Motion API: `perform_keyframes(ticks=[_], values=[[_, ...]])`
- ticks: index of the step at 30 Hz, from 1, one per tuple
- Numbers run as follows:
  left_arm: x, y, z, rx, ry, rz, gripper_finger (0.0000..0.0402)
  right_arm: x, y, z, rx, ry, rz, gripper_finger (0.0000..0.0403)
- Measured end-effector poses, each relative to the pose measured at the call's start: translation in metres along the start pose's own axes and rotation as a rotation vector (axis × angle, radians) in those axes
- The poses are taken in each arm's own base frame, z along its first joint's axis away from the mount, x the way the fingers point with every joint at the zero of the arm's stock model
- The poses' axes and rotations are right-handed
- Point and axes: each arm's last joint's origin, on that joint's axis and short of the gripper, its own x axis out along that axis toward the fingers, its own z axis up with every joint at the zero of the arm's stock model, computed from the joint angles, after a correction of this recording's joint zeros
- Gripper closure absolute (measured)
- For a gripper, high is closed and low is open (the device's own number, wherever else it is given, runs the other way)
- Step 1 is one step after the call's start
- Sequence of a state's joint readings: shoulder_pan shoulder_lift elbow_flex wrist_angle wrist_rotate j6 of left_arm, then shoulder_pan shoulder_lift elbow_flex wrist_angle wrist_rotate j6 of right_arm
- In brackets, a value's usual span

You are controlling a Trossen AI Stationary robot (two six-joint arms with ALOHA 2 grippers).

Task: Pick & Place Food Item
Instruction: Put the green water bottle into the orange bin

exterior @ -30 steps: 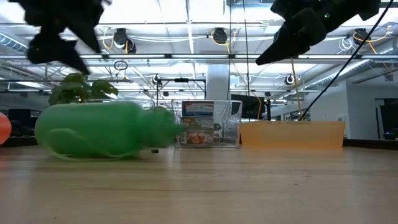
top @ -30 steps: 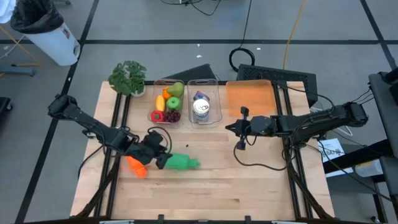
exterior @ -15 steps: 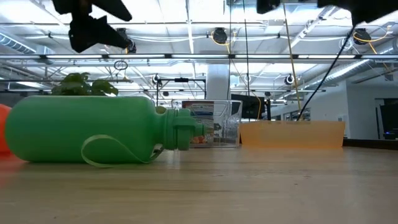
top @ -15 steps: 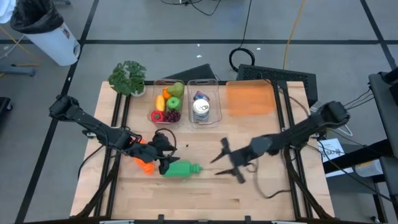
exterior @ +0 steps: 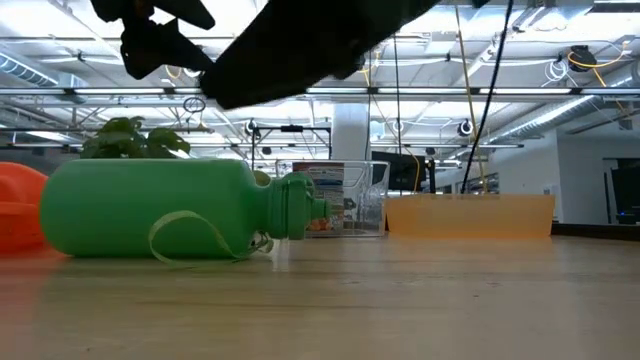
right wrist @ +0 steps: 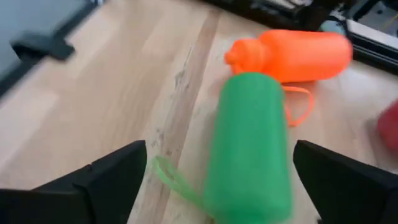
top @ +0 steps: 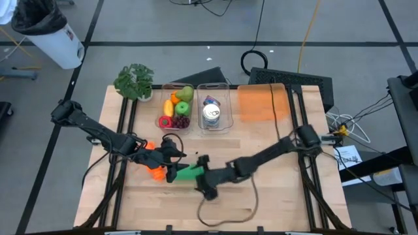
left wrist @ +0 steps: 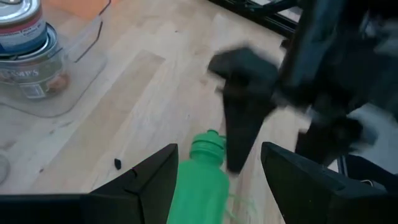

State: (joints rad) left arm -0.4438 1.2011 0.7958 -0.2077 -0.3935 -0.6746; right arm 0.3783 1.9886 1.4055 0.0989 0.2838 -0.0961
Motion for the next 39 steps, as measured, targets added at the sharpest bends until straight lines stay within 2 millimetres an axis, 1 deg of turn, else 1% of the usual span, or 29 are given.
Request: perform_keyframes(ticks=[2, 4, 5, 8, 12, 14, 17, 21, 24, 27, 30, 32, 34, 36, 39], values=[[0.000, -0.001, 0.000, 0.001, -0.001, -0.003, 0.0158, 0.014, -0.006, -0.002, -0.037, 0.018, -0.014, 0.0010], [0.000, -0.001, 0.000, 0.001, 0.000, -0.004, 0.0158, 0.028, -0.020, -0.003, -0.026, 0.024, -0.036, 0.0010], [0.000, -0.001, 0.000, 0.001, 0.000, -0.004, 0.0158, 0.034, -0.028, -0.007, -0.008, 0.036, -0.039, 0.0010], [0.000, -0.001, 0.000, 0.000, -0.002, -0.005, 0.0158, 0.050, -0.047, -0.023, 0.083, 0.075, 0.000, 0.0010], [0.000, -0.001, 0.000, 0.000, -0.002, -0.005, 0.0158, 0.065, -0.056, -0.046, 0.126, 0.157, 0.050, 0.0010], [0.000, -0.001, 0.000, -0.001, -0.002, -0.005, 0.0158, 0.068, -0.058, -0.056, 0.124, 0.220, 0.052, 0.0011], [0.000, -0.001, 0.000, 0.007, -0.001, -0.004, 0.0158, 0.065, -0.060, -0.058, 0.126, 0.261, 0.052, 0.0024], [0.000, 0.000, 0.000, 0.048, -0.002, -0.002, 0.0158, 0.057, -0.060, -0.051, 0.115, 0.261, 0.061, 0.0064], [0.000, 0.000, 0.001, 0.081, -0.003, 0.001, 0.0158, 0.040, -0.062, -0.037, 0.084, 0.257, 0.069, 0.0094], [0.000, 0.002, 0.002, 0.116, -0.010, 0.005, 0.0158, 0.021, -0.068, -0.020, 0.069, 0.236, 0.064, 0.0110], [-0.002, 0.004, 0.010, 0.128, -0.050, -0.003, 0.0158, -0.007, -0.074, -0.009, 0.061, 0.270, 0.058, 0.0111], [-0.009, 0.005, 0.017, 0.148, -0.097, -0.020, 0.0158, -0.031, -0.082, -0.003, 0.056, 0.296, 0.003, 0.0108], [-0.015, 0.008, 0.023, 0.190, -0.132, -0.014, 0.0158, -0.058, -0.091, -0.002, 0.045, 0.340, -0.087, 0.0108], [-0.017, 0.012, 0.027, 0.238, -0.155, 0.023, 0.0158, -0.082, -0.104, -0.005, 0.065, 0.349, -0.171, 0.0109], [-0.016, 0.021, 0.035, 0.266, -0.201, 0.096, 0.0158, -0.118, -0.124, -0.023, 0.119, 0.394, -0.273, 0.0110]])
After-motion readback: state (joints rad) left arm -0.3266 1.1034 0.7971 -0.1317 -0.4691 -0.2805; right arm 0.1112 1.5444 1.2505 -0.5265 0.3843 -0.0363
